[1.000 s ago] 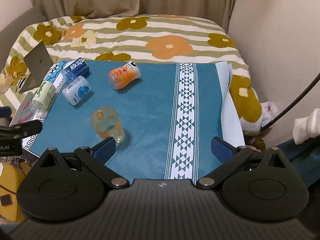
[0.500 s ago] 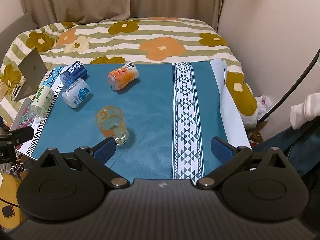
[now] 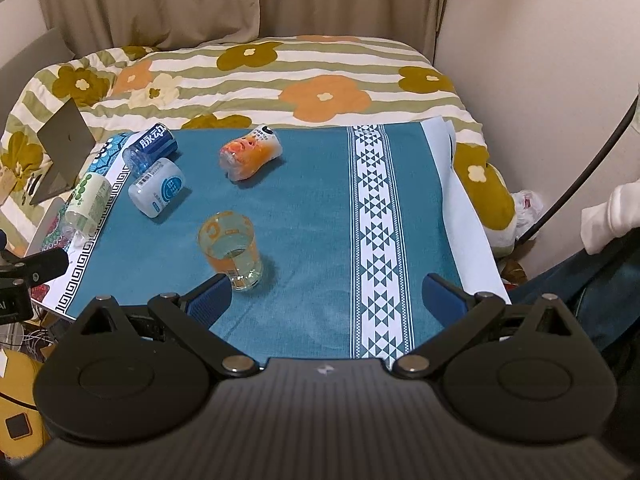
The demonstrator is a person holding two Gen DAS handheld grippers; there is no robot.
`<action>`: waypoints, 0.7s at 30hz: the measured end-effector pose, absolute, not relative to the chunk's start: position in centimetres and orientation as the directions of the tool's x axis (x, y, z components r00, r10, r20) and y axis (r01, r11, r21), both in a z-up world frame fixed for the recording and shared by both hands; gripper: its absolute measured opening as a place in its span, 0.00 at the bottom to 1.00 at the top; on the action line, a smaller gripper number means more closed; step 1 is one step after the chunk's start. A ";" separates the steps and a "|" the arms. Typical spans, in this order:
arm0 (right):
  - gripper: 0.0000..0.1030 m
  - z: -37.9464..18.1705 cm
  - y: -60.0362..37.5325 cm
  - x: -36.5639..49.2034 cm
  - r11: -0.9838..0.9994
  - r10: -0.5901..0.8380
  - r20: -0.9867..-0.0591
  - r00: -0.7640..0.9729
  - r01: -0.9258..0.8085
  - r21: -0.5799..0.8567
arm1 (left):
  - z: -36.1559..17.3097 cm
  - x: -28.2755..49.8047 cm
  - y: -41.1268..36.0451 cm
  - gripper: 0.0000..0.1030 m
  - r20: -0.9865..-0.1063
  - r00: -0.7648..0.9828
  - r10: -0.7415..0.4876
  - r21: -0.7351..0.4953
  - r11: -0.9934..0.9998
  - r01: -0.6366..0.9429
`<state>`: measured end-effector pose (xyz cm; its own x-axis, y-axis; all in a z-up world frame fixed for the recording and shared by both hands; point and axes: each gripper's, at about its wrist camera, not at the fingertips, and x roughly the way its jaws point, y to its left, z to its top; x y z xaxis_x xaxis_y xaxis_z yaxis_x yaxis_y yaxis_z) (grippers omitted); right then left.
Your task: Flip cup upright
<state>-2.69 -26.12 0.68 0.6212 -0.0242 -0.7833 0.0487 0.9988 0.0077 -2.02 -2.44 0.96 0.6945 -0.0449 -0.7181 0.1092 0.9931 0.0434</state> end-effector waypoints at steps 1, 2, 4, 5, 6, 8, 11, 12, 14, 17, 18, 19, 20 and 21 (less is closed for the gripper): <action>1.00 0.8 -26.1 -2.7 0.999 -0.024 -0.782 0.622 0.049 0.009 | 1.0 -2.0 -2.4 1.00 -0.715 0.698 -0.043 0.045 0.993 0.107; 1.00 0.9 -26.1 -2.7 0.999 -0.025 -0.782 0.623 0.050 0.008 | 1.0 -2.0 -2.3 1.00 -0.712 0.701 -0.042 0.045 0.993 0.105; 1.00 0.9 -26.2 -2.7 0.999 -0.024 -0.780 0.625 0.050 0.010 | 1.1 -1.9 -2.2 1.00 -0.707 0.706 -0.044 0.042 0.994 0.104; 1.00 1.0 -26.2 -2.7 0.999 -0.025 -0.779 0.626 0.051 0.010 | 1.1 -1.8 -2.2 1.00 -0.705 0.708 -0.043 0.043 0.994 0.103; 1.00 1.0 -26.2 -2.6 0.999 -0.025 -0.779 0.627 0.052 0.010 | 1.2 -1.8 -2.2 1.00 -0.704 0.709 -0.042 0.044 0.994 0.103; 1.00 1.0 -26.2 -2.6 0.998 -0.026 -0.777 0.628 0.054 0.011 | 1.1 -1.7 -2.2 1.00 -0.705 0.708 -0.044 0.044 0.994 0.105; 1.00 1.0 -26.3 -2.6 0.998 -0.027 -0.777 0.629 0.059 0.013 | 1.0 -1.6 -2.3 1.00 -0.707 0.706 -0.046 0.044 0.993 0.109; 1.00 1.0 -26.4 -2.6 0.998 -0.027 -0.777 0.629 0.061 0.014 | 1.0 -1.6 -2.3 1.00 -0.707 0.706 -0.047 0.044 0.993 0.110; 1.00 0.9 -26.5 -2.6 0.998 -0.027 -0.778 0.628 0.062 0.015 | 0.9 -1.6 -2.4 1.00 -0.707 0.706 -0.046 0.045 0.993 0.110; 1.00 1.0 -26.5 -2.5 0.998 -0.027 -0.777 0.628 0.061 0.014 | 0.9 -1.6 -2.4 1.00 -0.707 0.706 -0.045 0.045 0.993 0.109; 1.00 0.9 -26.5 -2.6 0.998 -0.027 -0.777 0.629 0.061 0.014 | 0.9 -1.6 -2.4 1.00 -0.706 0.706 -0.045 0.046 0.993 0.109; 1.00 1.0 -26.5 -2.6 0.998 -0.028 -0.777 0.629 0.061 0.014 | 0.9 -1.5 -2.4 1.00 -0.706 0.707 -0.045 0.046 0.993 0.109; 1.00 1.0 -26.5 -2.5 0.998 -0.029 -0.776 0.630 0.062 0.013 | 0.9 -1.5 -2.4 1.00 -0.707 0.706 -0.045 0.046 0.993 0.109; 1.00 0.9 -26.6 -2.5 0.998 -0.029 -0.777 0.629 0.063 0.013 | 0.9 -1.6 -2.4 1.00 -0.707 0.706 -0.045 0.046 0.993 0.109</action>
